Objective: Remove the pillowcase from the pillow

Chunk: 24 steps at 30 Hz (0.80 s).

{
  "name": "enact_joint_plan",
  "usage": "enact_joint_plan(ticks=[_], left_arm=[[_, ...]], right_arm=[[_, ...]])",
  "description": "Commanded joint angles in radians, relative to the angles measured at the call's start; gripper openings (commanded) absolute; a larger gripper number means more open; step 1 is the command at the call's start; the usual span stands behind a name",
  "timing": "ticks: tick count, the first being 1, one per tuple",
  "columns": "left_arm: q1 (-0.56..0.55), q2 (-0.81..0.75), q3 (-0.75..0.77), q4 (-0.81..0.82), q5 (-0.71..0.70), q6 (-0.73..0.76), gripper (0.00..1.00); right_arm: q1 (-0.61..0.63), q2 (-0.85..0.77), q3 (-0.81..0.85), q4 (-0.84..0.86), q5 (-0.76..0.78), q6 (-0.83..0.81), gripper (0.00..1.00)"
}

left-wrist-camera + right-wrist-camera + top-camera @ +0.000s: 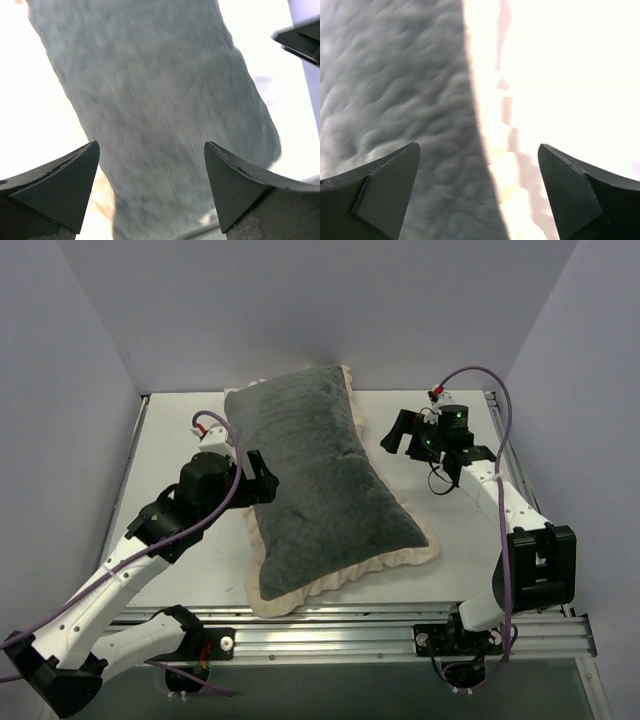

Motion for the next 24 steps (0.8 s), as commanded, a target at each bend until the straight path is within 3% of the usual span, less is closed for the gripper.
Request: enact_joint_plan(ticks=[1, 6, 10, 20, 23, 24], left_arm=[[0.095, 0.120, 0.065, 0.084, 0.000, 0.094, 0.94], [0.220, 0.273, 0.079, 0.236, 0.128, 0.062, 0.94], [0.235, 0.407, 0.073, 0.284, 0.152, 0.042, 0.94], [0.237, 0.508, -0.099, 0.370, 0.194, -0.041, 0.94], [0.235, 0.525, -0.160, 0.400, 0.206, -0.076, 0.94], [0.235, 0.533, -0.183, 0.425, 0.215, -0.085, 0.94]], right_arm=[[-0.058, 0.020, 0.055, 0.018, -0.140, 0.023, 1.00], [-0.075, 0.210, 0.162, 0.087, -0.267, 0.055, 1.00], [-0.068, 0.368, 0.236, 0.190, -0.368, 0.107, 1.00], [0.043, 0.608, 0.295, 0.455, -0.626, 0.207, 1.00], [0.063, 0.626, 0.295, 0.553, -0.721, 0.247, 0.80], [0.075, 0.626, 0.295, 0.578, -0.743, 0.260, 0.50]])
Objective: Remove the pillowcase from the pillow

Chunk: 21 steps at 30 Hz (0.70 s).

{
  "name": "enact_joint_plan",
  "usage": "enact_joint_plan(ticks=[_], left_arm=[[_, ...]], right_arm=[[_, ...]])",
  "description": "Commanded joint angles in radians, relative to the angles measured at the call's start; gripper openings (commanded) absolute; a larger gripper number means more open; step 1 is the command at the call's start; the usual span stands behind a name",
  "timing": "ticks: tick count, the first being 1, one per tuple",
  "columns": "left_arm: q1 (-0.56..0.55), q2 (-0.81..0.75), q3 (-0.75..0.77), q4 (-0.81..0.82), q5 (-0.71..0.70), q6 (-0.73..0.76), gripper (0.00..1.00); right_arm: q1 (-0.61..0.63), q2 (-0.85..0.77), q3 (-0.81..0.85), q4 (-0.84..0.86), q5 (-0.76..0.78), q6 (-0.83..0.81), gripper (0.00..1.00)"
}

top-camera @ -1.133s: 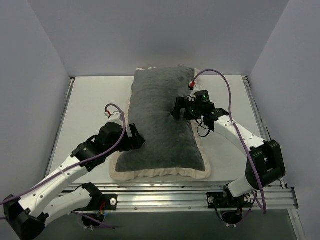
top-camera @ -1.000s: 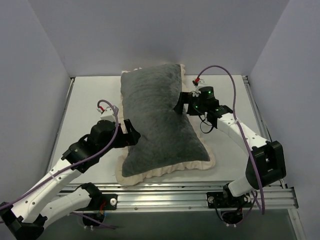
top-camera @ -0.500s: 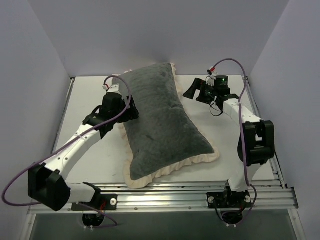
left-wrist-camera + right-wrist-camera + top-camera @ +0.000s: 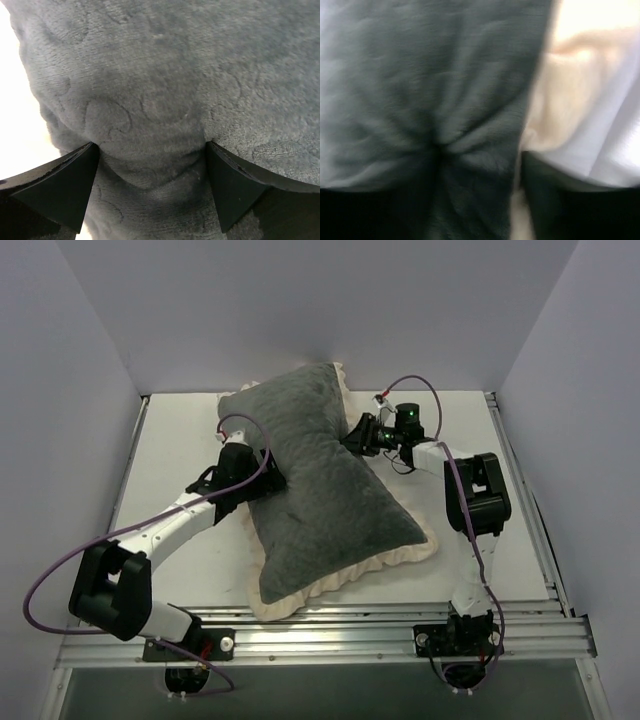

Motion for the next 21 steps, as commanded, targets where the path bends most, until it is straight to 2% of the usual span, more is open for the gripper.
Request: enact_joint_plan(ticks=[1, 2, 3, 6, 7, 8, 9, 12, 13, 17, 21], left_arm=[[-0.008, 0.063, -0.070, 0.038, 0.056, -0.042, 0.94], [-0.008, 0.074, -0.073, 0.061, 0.078, -0.059, 0.94], [-0.009, 0.083, -0.072, 0.072, 0.087, -0.067, 0.94], [-0.021, 0.136, -0.046, 0.107, 0.128, -0.091, 0.94], [-0.024, 0.147, -0.009, 0.115, 0.135, -0.099, 0.94], [-0.038, 0.160, 0.015, 0.126, 0.139, -0.111, 0.94], [-0.046, 0.184, 0.044, 0.130, 0.145, -0.118, 0.95], [-0.081, 0.251, 0.201, 0.136, 0.152, -0.127, 0.95], [-0.095, 0.268, 0.289, 0.136, 0.150, -0.130, 0.94], [-0.112, 0.339, 0.443, 0.179, 0.133, -0.148, 0.95], [-0.110, 0.326, 0.424, 0.193, 0.119, -0.185, 0.95]], right_arm=[[0.059, -0.006, 0.039, 0.194, -0.199, 0.086, 0.31], [0.062, -0.012, 0.045, 0.207, -0.220, 0.095, 0.07], [0.063, -0.036, 0.049, 0.210, -0.225, 0.098, 0.00], [0.062, -0.114, 0.120, 0.090, -0.213, 0.017, 0.00], [0.063, -0.136, 0.158, -0.080, -0.190, -0.035, 0.00], [0.066, -0.153, 0.201, -0.177, -0.158, -0.163, 0.00], [0.071, -0.180, 0.299, -0.353, -0.095, -0.219, 0.00], [0.088, -0.230, 0.454, -0.553, -0.008, -0.330, 0.00], [0.102, -0.254, 0.482, -0.581, 0.011, -0.357, 0.00], [0.155, -0.288, 0.583, -0.707, 0.094, -0.417, 0.00], [0.194, -0.337, 0.510, -0.747, 0.169, -0.465, 0.00]])
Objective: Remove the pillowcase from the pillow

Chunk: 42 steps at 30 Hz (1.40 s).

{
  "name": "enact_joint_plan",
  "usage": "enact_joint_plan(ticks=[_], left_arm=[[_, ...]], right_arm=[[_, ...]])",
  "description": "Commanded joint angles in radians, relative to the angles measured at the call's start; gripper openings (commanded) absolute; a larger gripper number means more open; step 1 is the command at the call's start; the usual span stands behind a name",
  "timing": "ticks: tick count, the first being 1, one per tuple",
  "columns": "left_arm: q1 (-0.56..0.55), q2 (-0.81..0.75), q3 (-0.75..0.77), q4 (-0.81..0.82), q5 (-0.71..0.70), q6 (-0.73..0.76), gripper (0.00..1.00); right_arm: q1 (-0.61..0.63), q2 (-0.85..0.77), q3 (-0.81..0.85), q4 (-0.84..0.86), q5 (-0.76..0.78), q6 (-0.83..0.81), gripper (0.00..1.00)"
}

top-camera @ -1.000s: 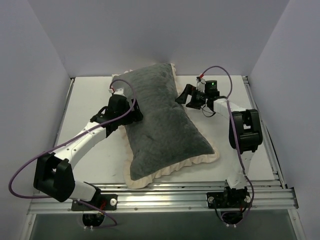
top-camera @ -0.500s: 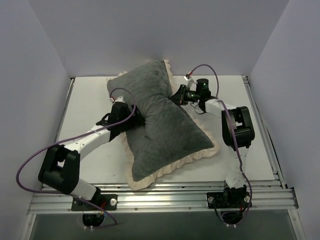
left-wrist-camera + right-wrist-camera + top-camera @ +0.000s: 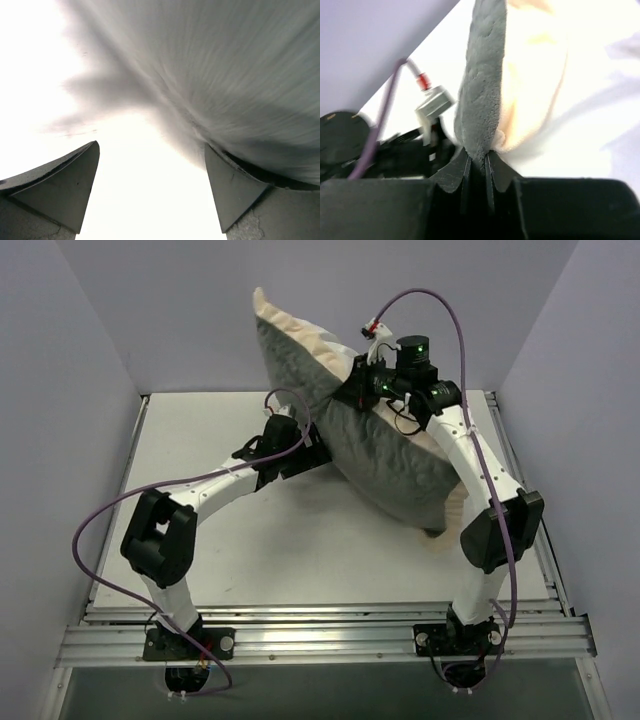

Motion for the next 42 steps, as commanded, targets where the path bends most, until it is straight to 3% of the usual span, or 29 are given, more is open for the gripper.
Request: enact_joint_plan(ticks=[1, 5, 7, 8, 10, 11, 14, 18, 20, 23, 29, 35, 42], left_arm=[[0.003, -0.056, 0.024, 0.140, -0.002, -0.059, 0.95], [0.004, -0.199, -0.178, 0.133, -0.051, -0.088, 0.95], [0.003, -0.325, -0.315, 0.096, -0.059, -0.087, 0.95], [0.001, -0.374, -0.355, 0.069, -0.062, -0.084, 0.94], [-0.005, -0.527, -0.452, -0.035, -0.074, -0.067, 0.94], [-0.011, -0.585, -0.475, -0.077, -0.079, -0.052, 0.94], [-0.026, -0.808, -0.525, -0.249, -0.109, -0.004, 0.94], [-0.012, -1.024, -0.518, -0.424, -0.148, 0.048, 0.94], [-0.006, -1.044, -0.492, -0.459, -0.160, 0.082, 0.94], [0.011, -1.005, -0.429, -0.443, -0.174, 0.140, 0.94], [0.044, -0.730, -0.247, -0.286, -0.155, 0.256, 0.94], [0.060, -0.411, 0.033, -0.159, -0.162, 0.382, 0.94], [0.051, -0.196, 0.051, -0.128, -0.039, 0.318, 0.94]], right_arm=[[0.090, -0.082, -0.046, -0.115, -0.013, -0.063, 0.00], [0.155, -0.125, -0.260, -0.094, 0.041, -0.072, 0.02], [0.172, -0.141, -0.328, -0.071, 0.061, -0.052, 0.15], [0.182, -0.159, -0.356, -0.066, 0.085, -0.046, 0.32], [0.212, -0.185, -0.410, -0.079, 0.128, -0.044, 0.46], [0.223, -0.220, -0.423, -0.083, 0.146, -0.046, 0.58], [0.265, -0.309, -0.457, -0.109, 0.214, -0.043, 0.72], [0.312, -0.456, -0.534, -0.091, 0.399, 0.000, 0.80], [0.318, -0.525, -0.591, -0.092, 0.519, 0.031, 0.81], [0.318, -0.599, -0.664, -0.106, 0.625, 0.086, 0.83], [0.314, -0.704, -0.793, -0.158, 0.794, 0.172, 0.89], [0.314, -0.759, -0.916, -0.163, 0.779, 0.265, 0.89], [0.249, -0.773, -1.036, -0.102, 0.812, 0.301, 0.90]])
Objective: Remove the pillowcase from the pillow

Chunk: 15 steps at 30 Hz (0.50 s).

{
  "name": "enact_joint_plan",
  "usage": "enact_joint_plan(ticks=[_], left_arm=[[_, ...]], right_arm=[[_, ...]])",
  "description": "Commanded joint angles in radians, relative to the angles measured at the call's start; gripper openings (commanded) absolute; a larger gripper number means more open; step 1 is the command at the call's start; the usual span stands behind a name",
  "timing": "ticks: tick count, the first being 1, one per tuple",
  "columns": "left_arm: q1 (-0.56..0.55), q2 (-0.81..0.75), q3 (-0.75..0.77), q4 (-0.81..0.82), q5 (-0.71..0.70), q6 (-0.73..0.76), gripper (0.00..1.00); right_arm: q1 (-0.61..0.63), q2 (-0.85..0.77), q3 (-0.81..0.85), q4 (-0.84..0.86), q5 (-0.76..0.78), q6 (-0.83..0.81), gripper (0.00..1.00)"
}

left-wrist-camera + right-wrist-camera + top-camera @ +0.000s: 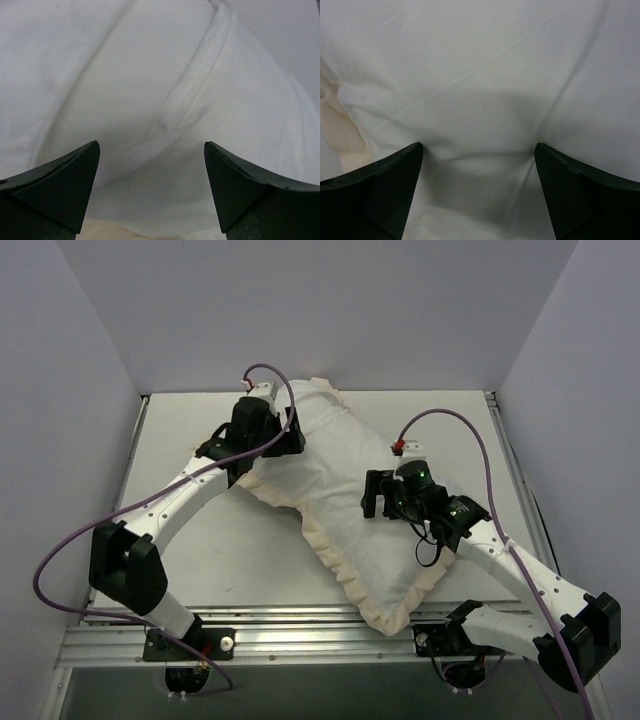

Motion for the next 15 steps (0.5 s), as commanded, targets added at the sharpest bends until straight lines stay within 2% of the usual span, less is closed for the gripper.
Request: enact_joint_plan(ticks=[1, 5, 6, 9, 11, 15], left_arm=[[-0.017, 0.043, -0.032, 0.036, 0.090, -0.043, 0.94], [-0.099, -0.020, -0.245, 0.107, 0.099, -0.155, 0.94], [-0.118, -0.055, -0.328, 0.117, 0.099, -0.175, 0.94], [-0.241, -0.130, -0.442, 0.148, 0.097, -0.276, 0.94], [-0.362, -0.166, -0.466, 0.153, 0.081, -0.331, 0.94], [-0.464, -0.273, -0.439, 0.023, -0.040, -0.339, 0.94]], right_arm=[[-0.062, -0.015, -0.044, -0.006, 0.058, 0.043, 0.90], [-0.206, -0.041, -0.087, 0.013, 0.004, 0.020, 0.90], [-0.222, -0.042, -0.090, 0.019, -0.004, 0.015, 0.90], [-0.234, -0.038, -0.076, 0.022, -0.014, -0.013, 0.89], [-0.235, -0.047, -0.064, 0.023, -0.017, -0.031, 0.89], [-0.219, -0.084, -0.004, 0.020, -0.022, -0.066, 0.89]])
